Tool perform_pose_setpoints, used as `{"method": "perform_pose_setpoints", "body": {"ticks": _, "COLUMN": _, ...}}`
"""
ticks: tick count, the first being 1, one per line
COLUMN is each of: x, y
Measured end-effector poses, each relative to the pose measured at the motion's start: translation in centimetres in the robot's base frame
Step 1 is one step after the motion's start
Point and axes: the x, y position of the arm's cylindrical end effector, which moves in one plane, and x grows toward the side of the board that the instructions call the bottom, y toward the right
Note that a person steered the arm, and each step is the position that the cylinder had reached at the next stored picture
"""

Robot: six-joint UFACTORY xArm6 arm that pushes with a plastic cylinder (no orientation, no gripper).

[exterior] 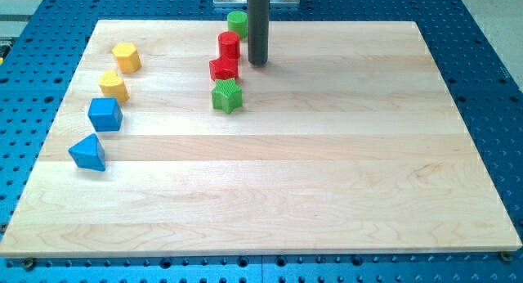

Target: Push the hexagon to the left

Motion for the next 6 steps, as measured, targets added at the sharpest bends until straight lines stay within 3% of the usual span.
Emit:
{"method": "perform_pose_setpoints", "body": {"ticks": 2, "x": 0.6, "y": -12.5}}
{"method": "perform_pose_setpoints", "body": {"ticks": 3, "x": 5.3, "y": -15.2}}
{"method": "perform_pose_setpoints", "body": {"ticks": 5, "x": 1.9, "y": -16.8}}
{"method": "perform_pose_setpoints", "body": {"ticks": 6, "x": 1.5, "y": -21.2}}
